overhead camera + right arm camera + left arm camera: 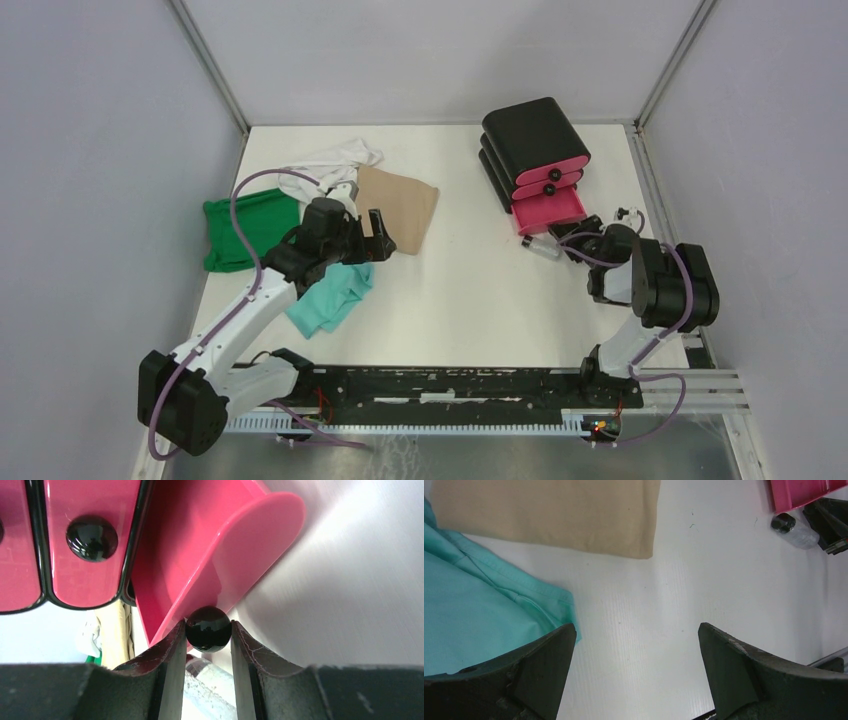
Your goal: Organize the makeup
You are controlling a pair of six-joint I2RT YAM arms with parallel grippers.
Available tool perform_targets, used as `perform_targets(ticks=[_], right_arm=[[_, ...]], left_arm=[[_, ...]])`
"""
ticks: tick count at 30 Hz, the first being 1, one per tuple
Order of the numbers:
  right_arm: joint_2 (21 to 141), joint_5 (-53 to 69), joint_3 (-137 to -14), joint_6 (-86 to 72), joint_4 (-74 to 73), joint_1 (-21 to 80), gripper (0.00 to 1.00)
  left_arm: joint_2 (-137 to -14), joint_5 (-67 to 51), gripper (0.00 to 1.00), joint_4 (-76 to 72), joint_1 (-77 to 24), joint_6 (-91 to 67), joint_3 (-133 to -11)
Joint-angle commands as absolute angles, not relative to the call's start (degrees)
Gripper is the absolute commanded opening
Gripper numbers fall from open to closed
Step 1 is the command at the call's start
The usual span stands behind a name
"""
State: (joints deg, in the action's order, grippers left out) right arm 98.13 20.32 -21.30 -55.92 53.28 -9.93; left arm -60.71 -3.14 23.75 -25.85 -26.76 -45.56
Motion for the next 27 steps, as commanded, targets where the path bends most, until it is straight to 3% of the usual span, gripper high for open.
perform_targets(ticks=[1, 4, 13, 20, 27], right_arm=[[96.8, 18.2, -18.2, -53.5, 49.7, -10.6, 0.4], [94.3, 17.6, -17.3, -53.4, 47.1, -10.8, 0.4], [84.5, 13.7, -16.2, -49.1, 34.1, -10.9, 0.46], [75.6, 13.0, -18.1, -47.1, 23.6, -10.9, 0.76], [60.2, 8.5, -24.2, -42.2, 0.8, -10.8, 0.86]], left_arm=[[-60.8, -3.8, 1.0, 22.6, -25.8, -26.6, -46.0], [-61.8, -5.1, 0.99, 20.5, -27.2, -28.1, -45.4], [-74.2, 2.8, 0.99, 15.2, -46.5, -34.8, -53.6], [-80.4, -0.5, 1.0, 7.2, -49.3, -37.9, -53.0], [-84.7, -1.8, 1.0, 5.6, -51.4, -38.7, -53.9]])
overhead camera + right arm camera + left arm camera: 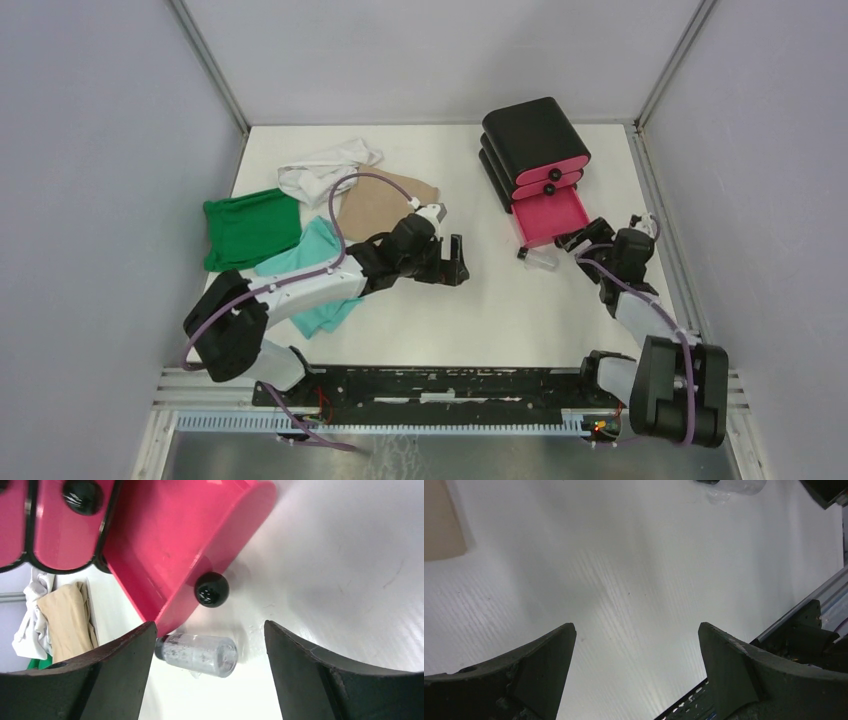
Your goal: Organize the makeup
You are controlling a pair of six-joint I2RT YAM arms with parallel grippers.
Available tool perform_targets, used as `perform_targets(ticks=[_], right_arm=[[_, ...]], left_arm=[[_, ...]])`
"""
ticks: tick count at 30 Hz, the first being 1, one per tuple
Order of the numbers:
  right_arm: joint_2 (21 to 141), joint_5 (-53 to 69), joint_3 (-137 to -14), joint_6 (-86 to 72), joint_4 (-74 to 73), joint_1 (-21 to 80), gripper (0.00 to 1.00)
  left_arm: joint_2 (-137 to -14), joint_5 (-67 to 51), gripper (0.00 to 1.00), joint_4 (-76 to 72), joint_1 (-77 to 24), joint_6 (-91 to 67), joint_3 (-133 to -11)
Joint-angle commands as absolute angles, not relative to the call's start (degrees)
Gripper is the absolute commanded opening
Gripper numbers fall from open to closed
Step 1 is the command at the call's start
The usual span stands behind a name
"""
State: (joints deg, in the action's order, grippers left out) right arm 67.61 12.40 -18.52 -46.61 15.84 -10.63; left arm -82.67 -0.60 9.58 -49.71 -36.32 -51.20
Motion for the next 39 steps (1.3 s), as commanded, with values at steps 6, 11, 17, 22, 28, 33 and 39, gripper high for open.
perform_targets(ticks=[6, 11, 17, 22, 28, 33, 39], right_arm=[[54.4, 6.9, -30.2, -43.5, -19.6, -10.6, 0.93], [58.4, 11.9, -32.7, -44.8, -24.4, -8.5, 1.0], [62.5, 23.2, -31.9, -49.8, -18.6, -8.1, 1.0], [60.7, 20.8, -30.7, -53.6, -14.9, -7.8, 0.95], [58.5, 15.8, -34.1, -43.1, -18.2, -6.7, 0.9], [64.2, 24.3, -37.2, -31.6, -16.2, -4.8, 0.86], [68.8, 23.0, -42.0, -25.6, -17.2, -2.8, 0.86]], left_arm=[[-87.0, -1.0, 1.0, 6.2, -51.9, -38.6, -55.3], [-86.9, 0.7, 1.0, 7.1, -51.9, -38.0, -55.4], [-83.7, 6.0, 0.99, 7.8, -51.8, -37.9, -53.7], [-82.6, 7.5, 0.99, 9.3, -51.8, -37.2, -53.5], [-81.8, 8.2, 0.99, 9.5, -51.7, -36.9, -52.7], [-80.6, 9.6, 0.99, 10.0, -51.7, -37.4, -51.9], [-78.6, 9.2, 0.99, 8.9, -50.8, -38.8, -49.6]])
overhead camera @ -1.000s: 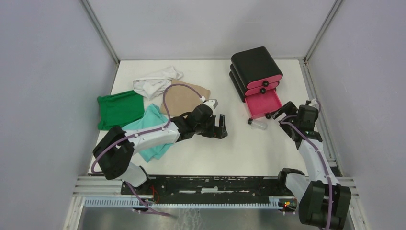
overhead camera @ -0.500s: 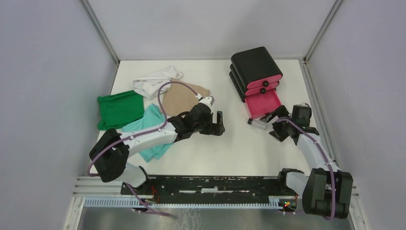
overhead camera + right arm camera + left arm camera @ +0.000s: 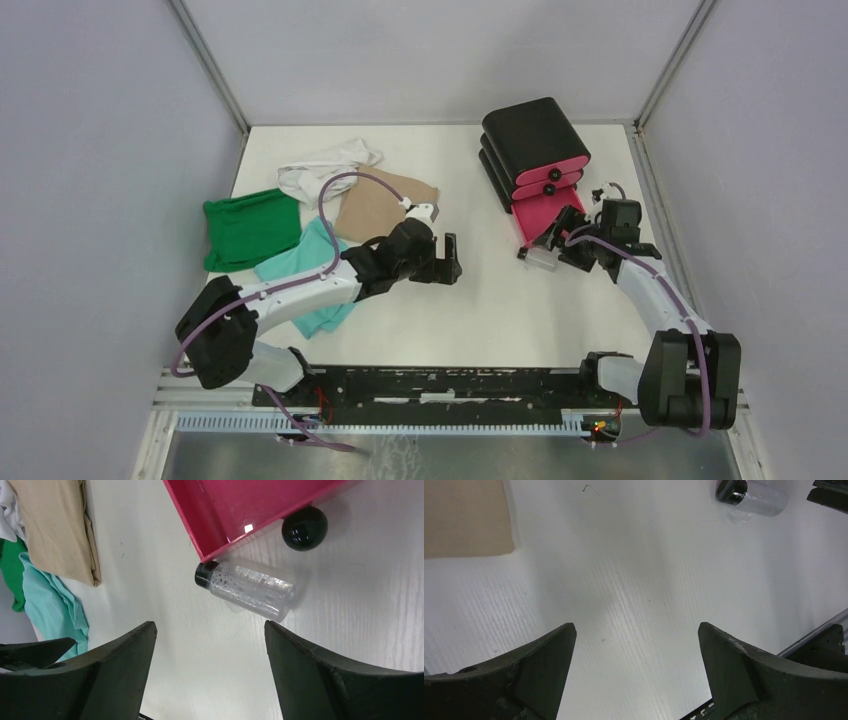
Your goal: Organize the makeup
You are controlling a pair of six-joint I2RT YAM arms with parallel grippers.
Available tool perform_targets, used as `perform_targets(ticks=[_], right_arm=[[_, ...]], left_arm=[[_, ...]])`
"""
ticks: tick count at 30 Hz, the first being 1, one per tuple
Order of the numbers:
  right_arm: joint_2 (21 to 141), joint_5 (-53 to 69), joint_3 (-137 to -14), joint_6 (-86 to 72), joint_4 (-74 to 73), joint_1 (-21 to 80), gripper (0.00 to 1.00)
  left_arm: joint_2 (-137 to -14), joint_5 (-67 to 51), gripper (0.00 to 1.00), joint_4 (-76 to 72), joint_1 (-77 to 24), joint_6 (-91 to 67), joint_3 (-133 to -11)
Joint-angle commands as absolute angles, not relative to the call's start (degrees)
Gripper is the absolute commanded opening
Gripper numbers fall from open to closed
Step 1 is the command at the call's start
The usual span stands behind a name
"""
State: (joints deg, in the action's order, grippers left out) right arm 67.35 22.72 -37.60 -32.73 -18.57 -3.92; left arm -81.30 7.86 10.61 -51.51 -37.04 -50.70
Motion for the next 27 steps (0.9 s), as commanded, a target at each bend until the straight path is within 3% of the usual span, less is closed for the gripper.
perform_targets(ticks=[1, 13, 27], right_arm=[[69.5, 22.1, -42.5, -24.7, -17.2, -2.5, 0.86], [81.9, 22.6, -46.8, -18.8, -16.3, 0.7, 0.91], [81.1, 20.3, -43.5, -18.5, -18.3, 5.1, 0.9]], left_arm=[[-78.7, 9.0, 0.99, 8.8, -50.8, -38.8, -49.5], [-78.8, 8.8, 0.99, 9.7, -50.6, -38.7, -49.8], [-79.0, 8.1, 0.99, 9.4, -50.6, -38.5, -50.2]])
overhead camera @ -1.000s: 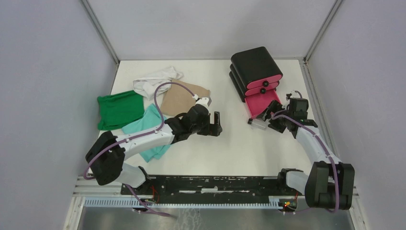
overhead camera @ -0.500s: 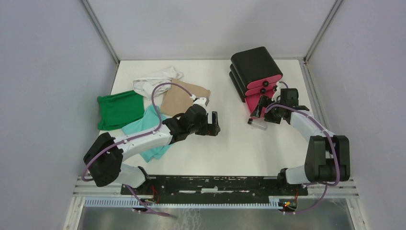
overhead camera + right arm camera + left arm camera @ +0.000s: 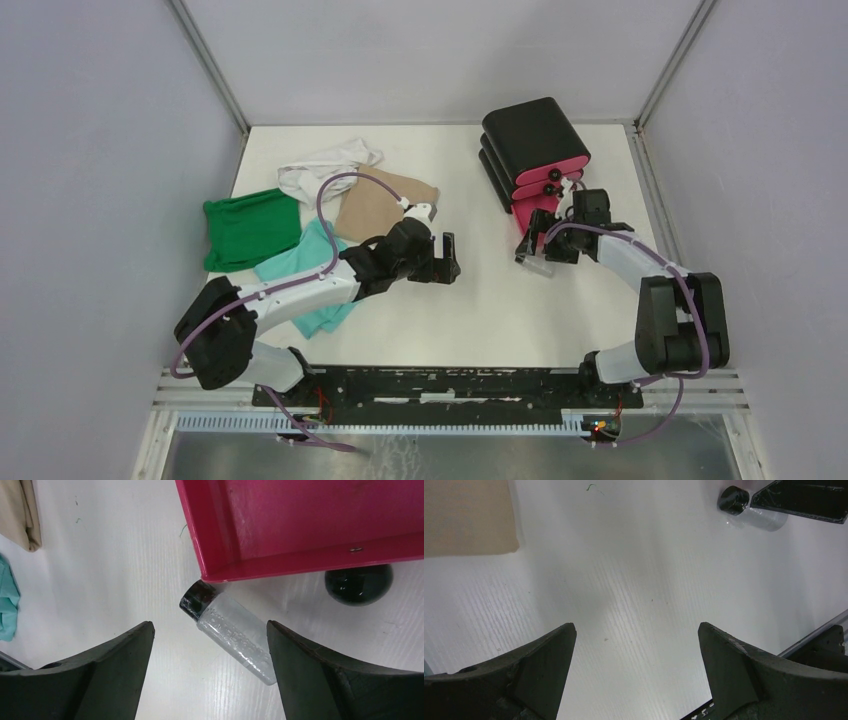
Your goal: Organize the makeup
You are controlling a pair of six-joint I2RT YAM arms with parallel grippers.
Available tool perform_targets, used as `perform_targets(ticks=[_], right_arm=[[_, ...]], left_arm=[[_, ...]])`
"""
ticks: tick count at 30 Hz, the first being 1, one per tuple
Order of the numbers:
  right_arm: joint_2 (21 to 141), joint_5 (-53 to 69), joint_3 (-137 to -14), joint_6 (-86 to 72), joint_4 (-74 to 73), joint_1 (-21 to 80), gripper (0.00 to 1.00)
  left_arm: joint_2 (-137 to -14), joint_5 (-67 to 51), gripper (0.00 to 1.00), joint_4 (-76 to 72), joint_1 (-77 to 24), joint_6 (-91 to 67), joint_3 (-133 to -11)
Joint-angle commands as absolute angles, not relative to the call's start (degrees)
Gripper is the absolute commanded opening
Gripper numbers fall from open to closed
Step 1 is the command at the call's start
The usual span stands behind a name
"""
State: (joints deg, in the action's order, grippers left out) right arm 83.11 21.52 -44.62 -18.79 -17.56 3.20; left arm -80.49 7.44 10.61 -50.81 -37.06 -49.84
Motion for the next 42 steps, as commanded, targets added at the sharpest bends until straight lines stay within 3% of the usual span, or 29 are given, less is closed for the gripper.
perform_targets(ticks=[1, 11, 17, 30, 37, 42], right_arm=[[80.6, 19.5, -43.2, -18.7, -18.9, 5.5, 0.9], [77.3, 6.9, -41.0, -23.9, -27.0, 15.9, 0.86], [81.5, -1.8, -45.0, -24.8, -30.0, 20.3, 0.67], [84.4, -2.8, -49.3, -23.7, -30.0, 21.8, 0.28], [77.2, 1.9, -48.6, -22.9, -27.2, 24.2, 0.26], [73.9, -1.7, -51.3, -23.1, -28.5, 23.9, 0.24]], left_arm=[[-79.0, 8.1, 0.99, 9.4, -50.6, -38.5, -50.2], [-80.2, 7.7, 0.99, 9.0, -50.6, -38.3, -50.7], [-80.8, 7.1, 0.99, 8.9, -50.6, -38.3, -50.9], [-80.0, 7.6, 0.99, 8.8, -50.4, -38.2, -50.0], [-80.2, 5.8, 1.0, 7.5, -50.1, -39.0, -49.0], [-80.0, 7.2, 1.0, 8.8, -49.9, -38.2, -49.9]])
